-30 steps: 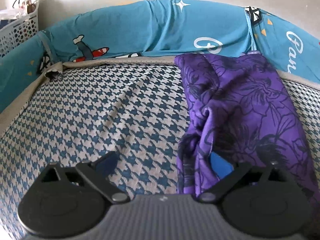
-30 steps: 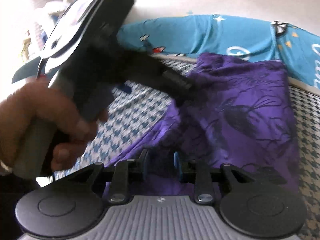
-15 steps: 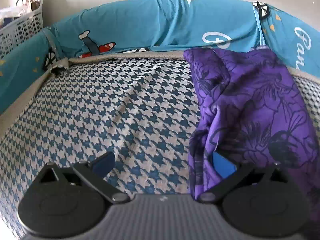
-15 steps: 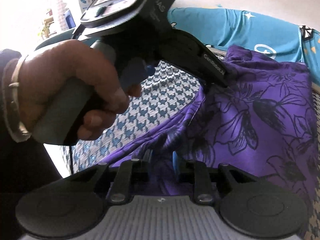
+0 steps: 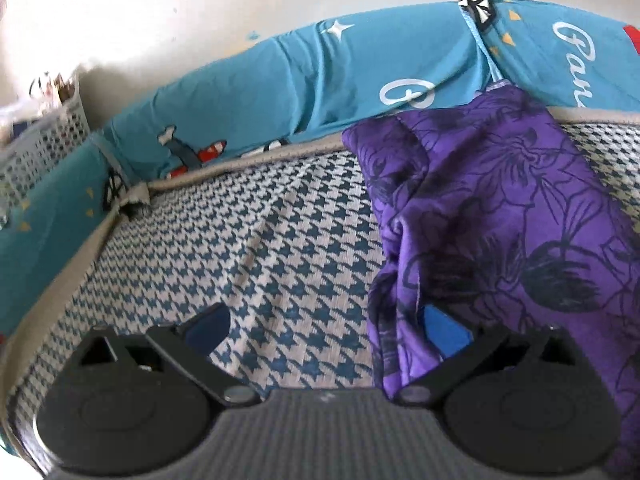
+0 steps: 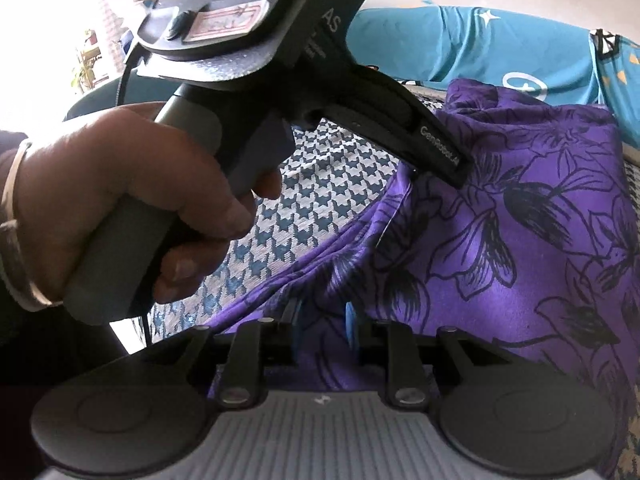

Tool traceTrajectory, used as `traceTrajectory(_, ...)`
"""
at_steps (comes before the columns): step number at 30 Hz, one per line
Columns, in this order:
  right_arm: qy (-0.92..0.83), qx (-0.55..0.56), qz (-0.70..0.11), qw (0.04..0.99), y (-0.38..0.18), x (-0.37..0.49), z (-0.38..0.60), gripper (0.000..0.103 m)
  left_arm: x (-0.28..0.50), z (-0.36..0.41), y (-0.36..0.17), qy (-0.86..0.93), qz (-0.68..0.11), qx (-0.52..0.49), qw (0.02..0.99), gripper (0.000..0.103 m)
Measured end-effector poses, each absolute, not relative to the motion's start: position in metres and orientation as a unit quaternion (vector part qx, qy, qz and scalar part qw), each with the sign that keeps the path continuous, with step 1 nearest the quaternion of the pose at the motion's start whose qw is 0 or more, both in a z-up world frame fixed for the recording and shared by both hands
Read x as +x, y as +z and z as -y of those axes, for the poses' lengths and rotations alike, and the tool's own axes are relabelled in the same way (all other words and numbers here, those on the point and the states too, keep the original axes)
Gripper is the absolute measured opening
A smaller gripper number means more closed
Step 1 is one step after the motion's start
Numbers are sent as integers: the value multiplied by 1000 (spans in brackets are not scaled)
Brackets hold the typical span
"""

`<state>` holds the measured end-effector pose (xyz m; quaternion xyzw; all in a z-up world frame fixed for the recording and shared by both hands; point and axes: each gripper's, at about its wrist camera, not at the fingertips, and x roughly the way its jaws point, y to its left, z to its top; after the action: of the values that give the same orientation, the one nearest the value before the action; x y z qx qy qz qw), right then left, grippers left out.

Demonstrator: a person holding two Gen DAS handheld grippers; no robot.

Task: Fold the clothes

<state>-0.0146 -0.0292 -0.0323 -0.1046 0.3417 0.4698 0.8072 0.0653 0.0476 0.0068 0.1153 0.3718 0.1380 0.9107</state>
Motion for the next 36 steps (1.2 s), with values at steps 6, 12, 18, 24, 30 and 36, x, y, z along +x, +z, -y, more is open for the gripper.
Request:
traceTrajectory(6, 471, -101, -342, 807, -33, -15, 30, 25, 64, -35, 7, 143, -359, 153, 910, 103)
traceTrajectory(12, 472, -99, -341, 807, -34, -20, 33, 25, 63, -30, 6, 141, -355, 162, 910, 103)
traceTrajectory(18, 472, -97, -343, 807, -34, -19, 32, 26, 64, -30, 7, 137, -360, 149, 911, 103)
traceTrajectory(24, 471, -96, -345, 806, -34, -18, 32, 30, 64, -41, 14, 127, -382, 97, 910, 103)
traceTrajectory(30, 473, -95, -355, 801, -30, -15, 33, 35, 65, -58, 21, 125, -398, 33, 908, 103)
traceTrajectory(36, 464, -86, -351, 808, -22, -11, 40, 40, 65, -72, 25, 126, -406, -15, 905, 103)
